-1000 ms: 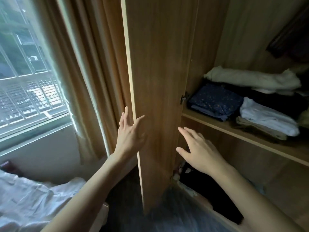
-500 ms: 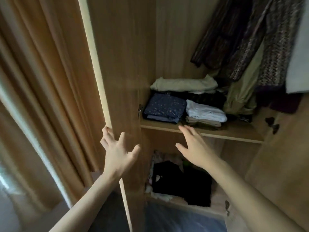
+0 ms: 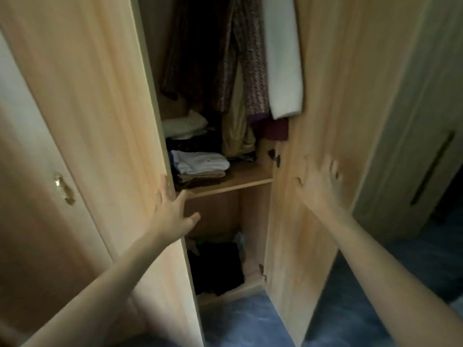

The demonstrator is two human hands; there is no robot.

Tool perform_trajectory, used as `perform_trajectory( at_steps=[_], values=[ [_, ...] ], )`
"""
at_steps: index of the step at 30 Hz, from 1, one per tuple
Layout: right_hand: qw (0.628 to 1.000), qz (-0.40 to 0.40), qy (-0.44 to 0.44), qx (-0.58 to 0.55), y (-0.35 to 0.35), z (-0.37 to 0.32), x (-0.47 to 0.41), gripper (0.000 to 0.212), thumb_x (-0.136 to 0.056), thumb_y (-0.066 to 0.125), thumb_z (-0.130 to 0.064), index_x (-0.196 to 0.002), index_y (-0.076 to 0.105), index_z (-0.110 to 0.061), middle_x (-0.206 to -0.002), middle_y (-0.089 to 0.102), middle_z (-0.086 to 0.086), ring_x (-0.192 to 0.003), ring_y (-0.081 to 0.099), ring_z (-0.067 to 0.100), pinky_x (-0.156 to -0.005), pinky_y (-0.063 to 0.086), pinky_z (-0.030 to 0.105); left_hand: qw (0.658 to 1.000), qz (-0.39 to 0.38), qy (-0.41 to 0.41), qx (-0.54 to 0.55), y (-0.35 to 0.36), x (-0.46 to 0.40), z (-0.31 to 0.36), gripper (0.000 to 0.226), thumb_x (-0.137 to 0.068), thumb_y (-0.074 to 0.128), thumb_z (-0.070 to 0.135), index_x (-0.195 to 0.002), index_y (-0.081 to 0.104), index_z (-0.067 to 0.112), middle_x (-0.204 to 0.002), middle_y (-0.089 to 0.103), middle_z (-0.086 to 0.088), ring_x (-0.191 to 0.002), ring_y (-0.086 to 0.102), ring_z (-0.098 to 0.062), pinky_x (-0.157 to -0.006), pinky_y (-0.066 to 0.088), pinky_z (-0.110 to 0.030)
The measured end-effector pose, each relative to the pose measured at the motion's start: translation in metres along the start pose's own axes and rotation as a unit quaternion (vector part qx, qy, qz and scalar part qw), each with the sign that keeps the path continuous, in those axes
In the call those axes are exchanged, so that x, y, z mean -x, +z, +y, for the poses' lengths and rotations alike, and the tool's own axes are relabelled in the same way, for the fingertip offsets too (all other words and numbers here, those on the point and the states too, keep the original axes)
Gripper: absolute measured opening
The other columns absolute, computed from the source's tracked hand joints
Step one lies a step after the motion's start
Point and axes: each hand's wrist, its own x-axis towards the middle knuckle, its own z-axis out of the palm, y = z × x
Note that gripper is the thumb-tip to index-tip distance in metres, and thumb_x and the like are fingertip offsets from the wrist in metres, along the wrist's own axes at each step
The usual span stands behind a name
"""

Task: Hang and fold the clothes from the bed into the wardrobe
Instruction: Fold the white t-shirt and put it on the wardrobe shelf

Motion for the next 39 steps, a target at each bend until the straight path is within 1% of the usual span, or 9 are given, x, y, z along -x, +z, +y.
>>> perform_trajectory(
  at_steps=[6, 10, 13, 17, 22, 31, 34, 36, 39],
  values=[
    [0.992, 0.052, 0.115, 0.011, -0.02, 0.069, -0.025, 0.063, -0.085, 0.062, -0.035, -0.137, 0.035, -0.013, -0.155, 0.0, 0.029, -0.143, 0.001, 0.044, -0.114, 0.012, 0.057, 0.991, -0.075, -0.002, -0.109, 0.002, -0.089, 0.018, 0.056, -0.09, 0.057, 0.048, -0.141, 0.043, 0.032, -0.162, -0.009, -0.007, -0.148, 0.008, -0.032, -0.114, 0.027, -0.046],
    [0.985, -0.096, 0.135, -0.047, -0.015, 0.091, -0.044, 0.069, -0.088, 0.061, -0.04, -0.144, 0.029, -0.016, -0.154, -0.018, 0.027, -0.141, 0.007, 0.05, -0.115, 0.02, 0.055, 0.979, -0.117, -0.022, -0.168, -0.006, -0.112, 0.033, 0.058, -0.09, 0.052, 0.049, -0.145, 0.039, 0.033, -0.162, -0.006, -0.011, -0.148, 0.005, -0.033, -0.116, 0.023, -0.045],
    [0.971, -0.204, 0.118, -0.044, -0.009, 0.093, -0.052, 0.071, -0.086, 0.064, -0.046, -0.143, 0.034, -0.016, -0.147, -0.035, 0.029, -0.142, -0.004, 0.05, -0.117, 0.019, 0.05, 0.98, -0.135, -0.041, -0.14, -0.008, -0.112, 0.043, 0.057, -0.089, 0.053, 0.049, -0.142, 0.042, 0.033, -0.161, -0.006, -0.012, -0.147, 0.01, -0.034, -0.115, 0.028, -0.044],
    [0.969, -0.185, 0.142, -0.078, -0.007, 0.089, -0.065, 0.072, -0.069, 0.062, -0.066, -0.125, 0.045, -0.025, -0.154, -0.012, 0.029, -0.142, 0.001, 0.05, -0.116, 0.022, 0.049, 0.977, -0.141, -0.032, -0.155, -0.013, -0.105, 0.036, 0.056, -0.091, 0.051, 0.049, -0.144, 0.039, 0.032, -0.162, -0.01, -0.007, -0.148, 0.007, -0.03, -0.115, 0.025, -0.046],
    [0.967, -0.124, 0.183, -0.123, -0.018, 0.083, -0.063, 0.048, -0.078, 0.057, -0.06, -0.104, 0.063, -0.02, -0.14, 0.028, 0.026, -0.13, 0.023, 0.045, -0.109, 0.026, 0.042, 0.961, -0.128, 0.02, -0.244, -0.023, -0.098, 0.009, 0.06, -0.093, 0.05, 0.044, -0.148, 0.032, 0.03, -0.163, -0.013, -0.002, -0.15, -0.004, -0.026, -0.117, 0.015, -0.053],
    [0.978, -0.079, 0.025, -0.193, -0.021, 0.0, 0.006, 0.022, -0.083, 0.063, -0.037, -0.07, 0.065, -0.019, -0.124, 0.044, 0.006, -0.123, 0.042, 0.025, -0.111, 0.028, 0.04, 0.964, -0.114, 0.024, -0.24, -0.023, -0.104, 0.003, 0.064, -0.093, 0.05, 0.047, -0.151, 0.028, 0.028, -0.163, -0.011, 0.0, -0.15, 0.0, -0.024, -0.118, 0.014, -0.053],
    [0.968, -0.105, -0.064, -0.219, -0.016, -0.041, 0.019, 0.017, -0.086, 0.06, -0.03, -0.079, 0.068, -0.017, -0.133, 0.049, 0.002, -0.132, 0.04, 0.018, -0.106, 0.023, 0.029, 0.976, -0.07, 0.003, -0.204, -0.017, -0.104, 0.007, 0.079, -0.091, 0.053, 0.05, -0.155, 0.012, 0.027, -0.163, -0.01, 0.001, -0.15, 0.005, -0.026, -0.117, 0.015, -0.055],
    [0.951, -0.162, -0.121, -0.233, -0.006, -0.068, 0.02, 0.011, -0.088, 0.056, -0.031, -0.092, 0.06, -0.022, -0.134, 0.049, -0.004, -0.136, 0.038, 0.019, -0.109, 0.024, 0.033, 0.983, -0.047, -0.007, -0.178, -0.017, -0.102, 0.004, 0.086, -0.09, 0.057, 0.047, -0.155, 0.005, 0.025, -0.163, -0.012, 0.0, -0.149, 0.009, -0.028, -0.117, 0.018, -0.055],
    [0.933, -0.231, -0.146, -0.232, 0.012, -0.108, 0.011, 0.04, -0.092, 0.054, -0.025, -0.13, 0.041, -0.022, -0.138, 0.045, -0.001, -0.132, 0.041, 0.021, -0.107, 0.035, 0.036, 0.985, -0.035, -0.012, -0.169, -0.025, -0.099, -0.004, 0.086, -0.09, 0.056, 0.04, -0.154, 0.001, 0.021, -0.162, -0.015, -0.002, -0.149, 0.009, -0.027, -0.117, 0.021, -0.051]
  ],
)
